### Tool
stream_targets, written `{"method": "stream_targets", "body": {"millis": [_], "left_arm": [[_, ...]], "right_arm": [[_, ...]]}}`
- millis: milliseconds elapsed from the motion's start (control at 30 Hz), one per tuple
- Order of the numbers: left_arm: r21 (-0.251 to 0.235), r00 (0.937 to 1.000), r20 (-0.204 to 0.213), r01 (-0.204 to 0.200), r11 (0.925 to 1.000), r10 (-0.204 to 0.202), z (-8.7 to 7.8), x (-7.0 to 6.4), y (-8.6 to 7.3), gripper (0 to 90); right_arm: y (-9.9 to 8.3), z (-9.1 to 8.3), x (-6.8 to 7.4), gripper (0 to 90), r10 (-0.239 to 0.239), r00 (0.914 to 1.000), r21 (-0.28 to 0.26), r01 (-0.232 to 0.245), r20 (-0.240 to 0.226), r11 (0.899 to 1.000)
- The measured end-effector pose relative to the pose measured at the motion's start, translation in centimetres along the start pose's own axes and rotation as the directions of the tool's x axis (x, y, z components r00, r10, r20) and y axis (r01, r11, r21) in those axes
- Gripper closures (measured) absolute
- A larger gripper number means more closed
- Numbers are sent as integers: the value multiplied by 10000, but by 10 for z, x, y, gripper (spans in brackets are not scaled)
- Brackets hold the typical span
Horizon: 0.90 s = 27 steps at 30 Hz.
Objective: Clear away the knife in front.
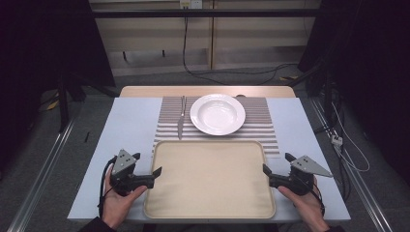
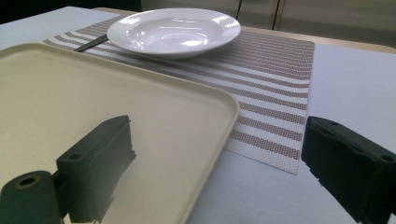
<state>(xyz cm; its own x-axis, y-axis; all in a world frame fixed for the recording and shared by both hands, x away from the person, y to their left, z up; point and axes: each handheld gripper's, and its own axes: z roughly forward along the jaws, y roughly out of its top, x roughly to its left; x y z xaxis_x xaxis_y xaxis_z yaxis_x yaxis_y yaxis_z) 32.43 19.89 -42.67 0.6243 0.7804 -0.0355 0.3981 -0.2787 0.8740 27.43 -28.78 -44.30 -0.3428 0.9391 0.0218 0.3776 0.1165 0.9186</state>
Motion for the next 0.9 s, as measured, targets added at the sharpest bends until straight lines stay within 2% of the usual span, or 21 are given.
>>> {"method": "stream_targets", "body": {"millis": [200, 433, 500, 567, 767, 900], "left_arm": [[175, 10000, 89, -37, 9998, 35, 2, -1, 2, 77], [410, 9992, 404, -22, 9992, 6, 8, -4, 10, 81], [798, 9993, 376, 27, 9968, -57, 9, -4, 13, 83], [901, 9990, 457, -19, 9959, -22, 11, -4, 15, 83], [860, 9994, 348, 10, 9963, -40, 16, -3, 21, 85], [1059, 9996, 275, 17, 9944, -46, 24, -3, 24, 85]], "right_arm": [[0, 0, 0, 80, -49, 9999, -22, 48, -92, 10000], [0, 2, 0, 76, 6, 9999, 45, -5, -155, 10000], [0, 2, 0, 76, -24, 9999, 43, 24, -169, 10000], [0, 2, 0, 76, 0, 9998, 50, 1, -184, 10000], [0, 3, 0, 76, 21, 9998, 72, -19, -199, 10000], [0, 3, 0, 76, 14, 9998, 57, -13, -205, 10000]]}}
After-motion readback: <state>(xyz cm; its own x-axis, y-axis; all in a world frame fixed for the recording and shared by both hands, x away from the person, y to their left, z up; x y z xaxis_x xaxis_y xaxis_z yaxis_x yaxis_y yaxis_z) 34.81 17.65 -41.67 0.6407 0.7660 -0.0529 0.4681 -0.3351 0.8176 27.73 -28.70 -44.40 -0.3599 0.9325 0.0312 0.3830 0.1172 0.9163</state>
